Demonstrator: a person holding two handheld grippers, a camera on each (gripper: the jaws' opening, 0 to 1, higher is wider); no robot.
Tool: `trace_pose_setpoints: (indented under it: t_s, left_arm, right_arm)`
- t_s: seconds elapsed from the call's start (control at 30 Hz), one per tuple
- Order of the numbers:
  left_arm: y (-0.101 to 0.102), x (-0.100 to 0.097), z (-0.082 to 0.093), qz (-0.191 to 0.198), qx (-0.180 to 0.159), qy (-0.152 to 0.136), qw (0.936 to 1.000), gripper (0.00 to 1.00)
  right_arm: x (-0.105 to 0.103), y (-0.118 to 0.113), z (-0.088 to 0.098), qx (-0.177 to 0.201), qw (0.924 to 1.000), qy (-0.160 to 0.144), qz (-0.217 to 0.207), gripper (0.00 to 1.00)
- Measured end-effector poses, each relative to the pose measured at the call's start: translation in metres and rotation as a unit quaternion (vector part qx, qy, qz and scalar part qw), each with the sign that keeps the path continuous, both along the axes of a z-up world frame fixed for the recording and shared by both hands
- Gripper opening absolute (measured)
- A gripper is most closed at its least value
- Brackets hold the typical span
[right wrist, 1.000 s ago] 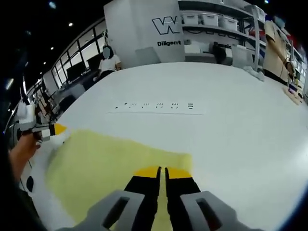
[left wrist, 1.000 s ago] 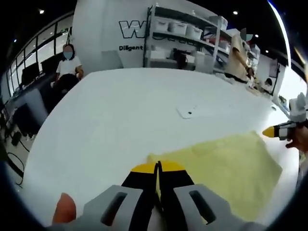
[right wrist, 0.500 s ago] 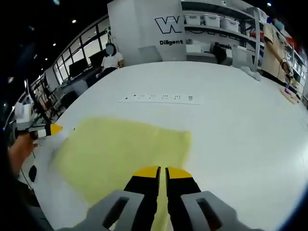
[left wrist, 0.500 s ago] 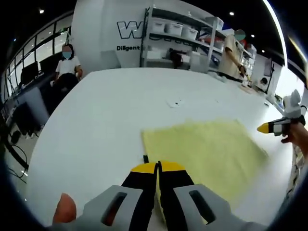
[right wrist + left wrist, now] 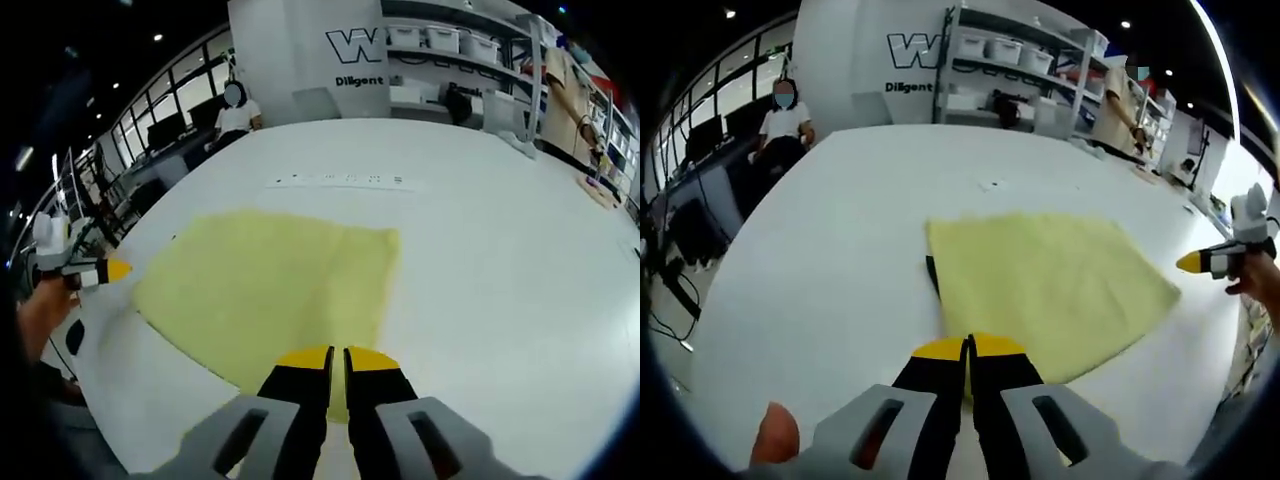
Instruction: Fold the garment on the visible template until the final outline fits inside the template.
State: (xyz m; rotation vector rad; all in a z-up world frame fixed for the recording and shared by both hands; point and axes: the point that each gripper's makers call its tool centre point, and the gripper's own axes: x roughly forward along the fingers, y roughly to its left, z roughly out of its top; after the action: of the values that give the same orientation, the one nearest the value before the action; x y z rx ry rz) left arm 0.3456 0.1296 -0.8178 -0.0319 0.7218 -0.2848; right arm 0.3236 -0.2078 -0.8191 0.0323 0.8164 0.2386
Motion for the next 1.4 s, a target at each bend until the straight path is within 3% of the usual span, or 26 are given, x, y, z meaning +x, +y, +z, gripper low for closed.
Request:
trace_pose_setpoints:
  t_s: [0.37,0.6,0.77,0.9,1.4]
  left_arm:
    - [-0.002,-0.033,-0.012,-0.008,0.011,0.012,0.9998,0.02]
    - [-0.008,-0.054,-0.025,-0.028,0.035,0.022,0.9987,0.02]
    - [-0.010,-0.054,-0.030,-0.037,0.052,0.009,0.9979,0.02]
    - [-0.007,-0.053,-0.037,-0.036,0.069,0.015,0.9969,0.10]
    - [-0.011,-0.044,-0.044,-0.036,0.059,0.017,0.9974,0.13]
  right_arm:
    - [-0.040,0.001,-0.006,-0.009,0.9998,0.012,0.012,0.00]
    - [-0.061,0.000,-0.016,-0.014,0.9995,0.018,0.019,0.00]
    - [-0.068,-0.003,-0.024,-0.019,0.9992,0.025,0.024,0.00]
    - [-0.066,-0.006,-0.025,-0.023,0.9990,0.027,0.026,0.01]
    - [-0.064,-0.009,-0.034,-0.026,0.9986,0.035,0.031,0.03]
